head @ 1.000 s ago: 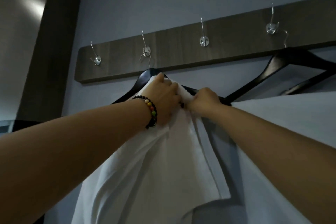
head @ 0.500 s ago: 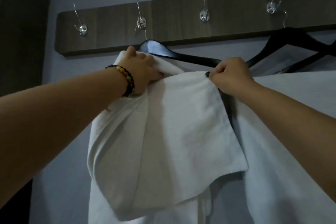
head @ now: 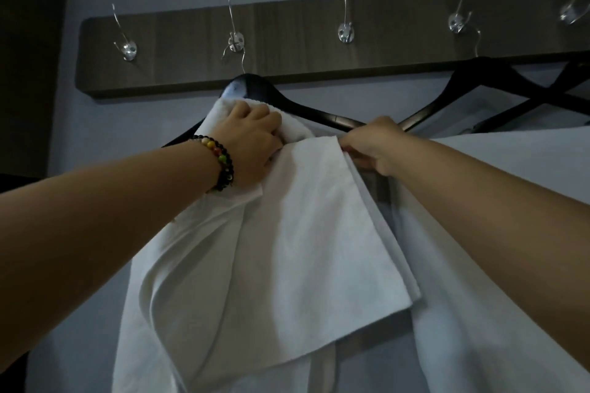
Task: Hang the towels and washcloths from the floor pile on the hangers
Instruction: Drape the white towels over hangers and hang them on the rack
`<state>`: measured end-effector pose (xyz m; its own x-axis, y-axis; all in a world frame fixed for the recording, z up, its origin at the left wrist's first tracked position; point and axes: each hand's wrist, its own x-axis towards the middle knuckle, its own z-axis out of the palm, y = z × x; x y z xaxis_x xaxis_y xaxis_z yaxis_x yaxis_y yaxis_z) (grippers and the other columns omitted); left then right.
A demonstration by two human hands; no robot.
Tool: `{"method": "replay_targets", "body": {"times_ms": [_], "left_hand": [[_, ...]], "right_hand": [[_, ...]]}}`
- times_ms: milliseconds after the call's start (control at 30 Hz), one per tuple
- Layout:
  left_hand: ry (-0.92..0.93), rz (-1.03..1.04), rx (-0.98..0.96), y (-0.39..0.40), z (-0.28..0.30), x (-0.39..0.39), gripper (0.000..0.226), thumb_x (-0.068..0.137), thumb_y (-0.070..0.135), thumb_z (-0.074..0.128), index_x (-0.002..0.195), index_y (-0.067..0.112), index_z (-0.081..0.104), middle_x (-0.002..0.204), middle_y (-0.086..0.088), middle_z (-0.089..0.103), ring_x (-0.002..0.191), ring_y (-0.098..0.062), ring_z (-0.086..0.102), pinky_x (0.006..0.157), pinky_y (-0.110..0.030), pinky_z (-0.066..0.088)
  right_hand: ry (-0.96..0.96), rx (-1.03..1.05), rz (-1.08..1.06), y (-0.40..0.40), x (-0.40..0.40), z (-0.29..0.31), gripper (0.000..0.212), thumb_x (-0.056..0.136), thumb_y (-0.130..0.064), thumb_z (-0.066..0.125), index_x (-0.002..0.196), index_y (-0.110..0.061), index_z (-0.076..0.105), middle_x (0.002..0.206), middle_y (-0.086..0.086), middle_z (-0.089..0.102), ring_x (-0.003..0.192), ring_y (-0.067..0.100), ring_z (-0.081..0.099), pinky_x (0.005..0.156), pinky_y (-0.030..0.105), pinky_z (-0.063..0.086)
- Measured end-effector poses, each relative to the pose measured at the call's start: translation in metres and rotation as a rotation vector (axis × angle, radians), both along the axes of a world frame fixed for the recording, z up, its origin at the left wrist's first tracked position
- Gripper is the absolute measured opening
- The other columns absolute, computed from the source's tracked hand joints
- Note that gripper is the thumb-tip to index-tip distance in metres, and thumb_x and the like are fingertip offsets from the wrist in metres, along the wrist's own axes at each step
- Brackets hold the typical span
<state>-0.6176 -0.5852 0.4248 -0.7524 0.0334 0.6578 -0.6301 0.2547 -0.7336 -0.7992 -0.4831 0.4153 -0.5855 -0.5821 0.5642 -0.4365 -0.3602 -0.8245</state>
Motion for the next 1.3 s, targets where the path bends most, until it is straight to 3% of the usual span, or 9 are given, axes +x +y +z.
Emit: {"method": "replay_targets", "body": {"times_ms": [133,200,300,533,667,867,967,1133,1300], "left_hand": [[-0.013,0.082,-0.122,0.001,-0.004,-0.007,0.028,0.091,0.038,0.045,0.105,0.025,0.065,0.113,0.004,0.050,0.108,-0.022,0.043,0.093,-0.039,0.032],[-0.046,0.259,-0.149,0.006,-0.004,-0.016,0.034,0.092,0.043,0.041,0.110,0.023,0.062,0.116,0.003,0.051,0.111,-0.022,0.042,0.096,-0.040,0.031],[-0.025,0.391,-0.127,0.014,-0.001,-0.025,0.046,0.093,0.049,0.033,0.120,0.021,0.058,0.125,0.000,0.050,0.119,-0.024,0.039,0.101,-0.043,0.027],[0.063,0.272,-0.212,0.026,-0.010,-0.031,0.054,0.096,0.049,0.022,0.124,0.016,0.053,0.123,-0.004,0.051,0.115,-0.026,0.041,0.102,-0.041,0.029],[0.174,0.109,-0.155,0.022,-0.028,-0.021,0.052,0.093,0.045,0.031,0.128,0.011,0.049,0.120,-0.009,0.046,0.111,-0.030,0.042,0.100,-0.044,0.031],[0.240,-0.114,-0.096,0.026,-0.035,-0.019,0.056,0.090,0.039,0.040,0.136,0.007,0.039,0.122,-0.012,0.046,0.103,-0.033,0.045,0.089,-0.049,0.035],[0.272,-0.103,-0.083,0.042,-0.025,-0.034,0.059,0.085,0.039,0.043,0.135,0.007,0.040,0.119,-0.010,0.047,0.103,-0.032,0.045,0.088,-0.049,0.035],[0.255,0.006,-0.076,0.057,-0.011,-0.053,0.057,0.077,0.049,0.056,0.120,0.012,0.052,0.118,-0.007,0.046,0.106,-0.028,0.044,0.091,-0.048,0.037],[0.242,0.019,-0.098,0.053,-0.012,-0.051,0.051,0.075,0.046,0.056,0.116,0.014,0.055,0.116,-0.005,0.046,0.106,-0.027,0.045,0.091,-0.046,0.037]], "right_hand": [[0.276,0.093,-0.248,0.001,0.012,0.013,0.011,0.085,-0.011,0.064,0.090,-0.004,0.058,0.084,0.010,0.060,0.078,0.025,0.061,0.063,0.030,0.053],[0.388,0.013,-0.330,0.003,0.013,0.017,0.012,0.088,-0.008,0.054,0.095,-0.007,0.063,0.087,0.006,0.059,0.083,0.023,0.058,0.070,0.032,0.052],[0.367,-0.109,-0.341,0.011,0.000,0.016,0.017,0.086,-0.006,0.052,0.082,-0.019,0.063,0.081,-0.003,0.058,0.076,0.012,0.055,0.070,0.026,0.045],[0.229,-0.362,-0.331,0.031,-0.027,0.009,0.031,0.077,0.001,0.058,0.058,-0.023,0.056,0.068,-0.005,0.060,0.072,0.015,0.061,0.063,0.029,0.055],[0.413,-0.182,-0.318,0.048,-0.021,0.011,0.029,0.081,-0.004,0.057,0.061,-0.025,0.061,0.069,-0.007,0.062,0.066,0.008,0.058,0.049,0.015,0.044],[0.723,-0.123,-0.481,0.082,-0.020,0.049,0.025,0.085,-0.003,0.056,0.071,-0.023,0.061,0.071,-0.011,0.053,0.068,0.003,0.050,0.060,0.011,0.046],[0.915,-0.121,-0.629,0.094,-0.021,0.059,0.024,0.085,-0.001,0.052,0.089,-0.021,0.064,0.071,-0.010,0.052,0.071,0.005,0.050,0.066,0.010,0.038],[0.996,-0.116,-0.595,0.089,-0.031,0.067,0.027,0.075,0.002,0.054,0.075,-0.024,0.061,0.066,-0.017,0.049,0.062,0.002,0.044,0.069,0.027,0.039],[1.043,-0.123,-0.562,0.080,-0.038,0.061,0.022,0.075,0.006,0.052,0.082,-0.010,0.066,0.067,-0.015,0.049,0.061,0.002,0.045,0.054,0.011,0.034]]}}
